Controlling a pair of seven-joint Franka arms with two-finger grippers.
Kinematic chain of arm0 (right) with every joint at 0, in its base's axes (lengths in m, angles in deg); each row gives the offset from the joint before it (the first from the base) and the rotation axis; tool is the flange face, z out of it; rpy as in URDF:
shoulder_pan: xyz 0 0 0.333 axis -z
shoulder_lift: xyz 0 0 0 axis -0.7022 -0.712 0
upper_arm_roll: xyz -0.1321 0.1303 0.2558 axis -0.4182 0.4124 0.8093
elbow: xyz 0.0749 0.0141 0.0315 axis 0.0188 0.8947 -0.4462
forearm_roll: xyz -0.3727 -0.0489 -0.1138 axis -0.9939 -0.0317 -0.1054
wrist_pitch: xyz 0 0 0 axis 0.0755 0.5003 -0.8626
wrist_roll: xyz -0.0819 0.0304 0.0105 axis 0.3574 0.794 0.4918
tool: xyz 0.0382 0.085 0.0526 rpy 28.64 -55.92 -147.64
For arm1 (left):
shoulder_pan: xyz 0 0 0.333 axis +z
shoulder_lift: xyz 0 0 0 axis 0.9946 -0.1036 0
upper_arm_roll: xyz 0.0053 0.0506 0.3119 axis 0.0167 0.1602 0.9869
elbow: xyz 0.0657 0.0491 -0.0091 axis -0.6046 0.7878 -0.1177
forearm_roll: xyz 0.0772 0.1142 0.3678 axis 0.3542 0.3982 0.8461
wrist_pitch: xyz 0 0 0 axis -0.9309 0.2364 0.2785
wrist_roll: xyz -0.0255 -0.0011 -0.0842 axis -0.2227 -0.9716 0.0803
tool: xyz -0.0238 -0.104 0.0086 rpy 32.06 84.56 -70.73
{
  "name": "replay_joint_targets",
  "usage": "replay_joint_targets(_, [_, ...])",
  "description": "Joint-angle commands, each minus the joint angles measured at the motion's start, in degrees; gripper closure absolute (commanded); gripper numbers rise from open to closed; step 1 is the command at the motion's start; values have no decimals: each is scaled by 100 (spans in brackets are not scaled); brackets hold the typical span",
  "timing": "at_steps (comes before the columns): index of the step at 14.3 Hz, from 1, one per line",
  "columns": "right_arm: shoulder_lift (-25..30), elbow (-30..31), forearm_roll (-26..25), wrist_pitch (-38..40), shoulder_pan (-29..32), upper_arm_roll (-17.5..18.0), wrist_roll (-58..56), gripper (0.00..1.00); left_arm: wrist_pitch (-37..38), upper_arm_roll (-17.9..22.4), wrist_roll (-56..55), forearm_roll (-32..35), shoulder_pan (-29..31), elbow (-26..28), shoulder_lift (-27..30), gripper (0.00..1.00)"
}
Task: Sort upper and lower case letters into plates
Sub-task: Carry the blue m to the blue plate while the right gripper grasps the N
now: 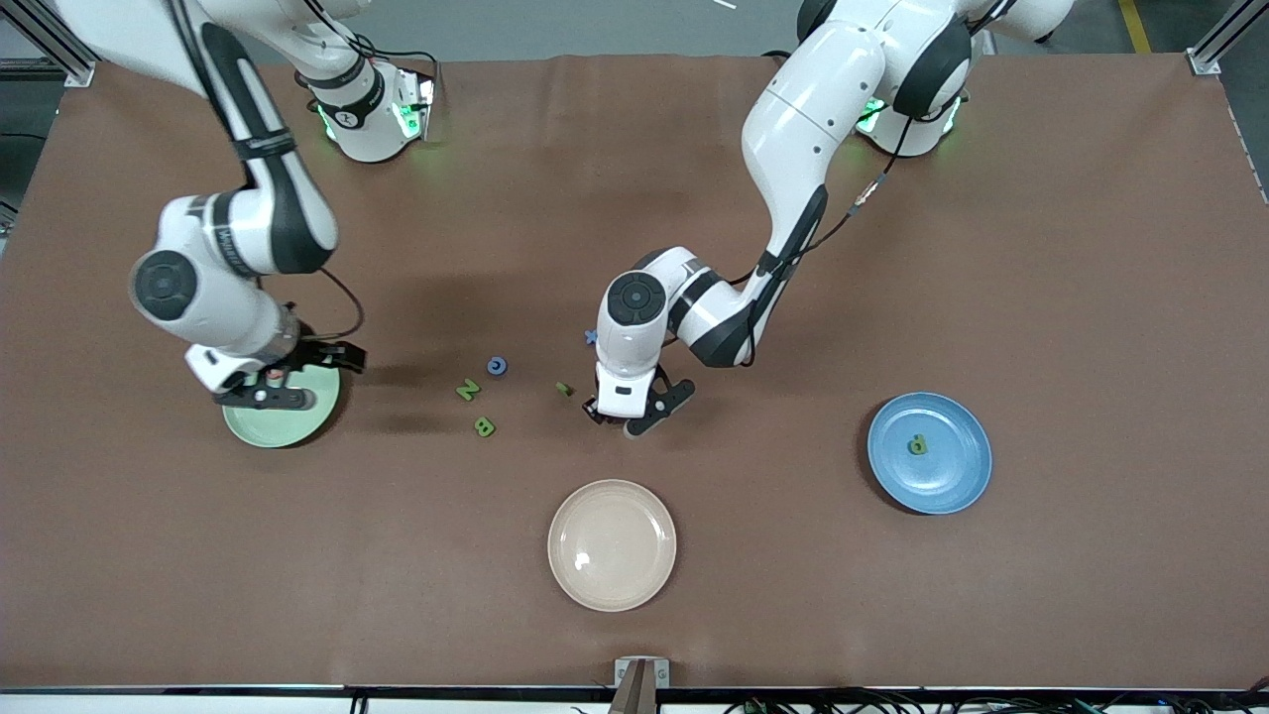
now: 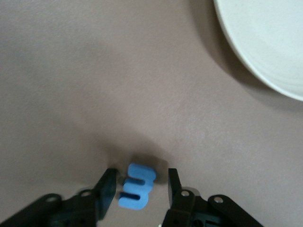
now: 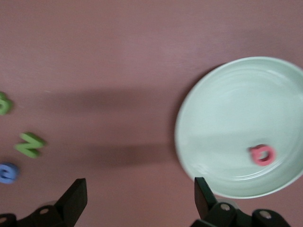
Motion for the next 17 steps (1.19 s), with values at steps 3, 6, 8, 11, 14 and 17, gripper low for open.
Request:
replay_joint_targets(3, [-726, -641, 716, -176, -964, -73, 1764, 0, -132, 308, 12, -50, -255, -187, -231, 55])
replay_joint_targets(6, [-1262, -896, 753, -642, -1159, -73, 3100, 0, 166, 299, -6, -24, -308, -117, -222, 95])
replay_joint_targets(8, [-1492, -1011, 753, -818, -1186, -73, 3428, 0, 603, 325, 21, 55, -343, -47, -178, 100])
replay_joint_targets(11, [-1764, -1012, 753, -1056, -1291, -73, 3465, 3, 1502, 290, 38, 583, -317, -47, 50, 100])
replay_joint_targets(14, [-1783, -950, 753, -1013, -1326, -73, 3456, 14, 1897, 308, 55, 583, -98, 15, 444, 100])
replay_joint_targets(17, [-1783, -775, 753, -1012, -1370, -64, 3447, 21, 2083, 317, 109, 644, 376, 505, 989, 100])
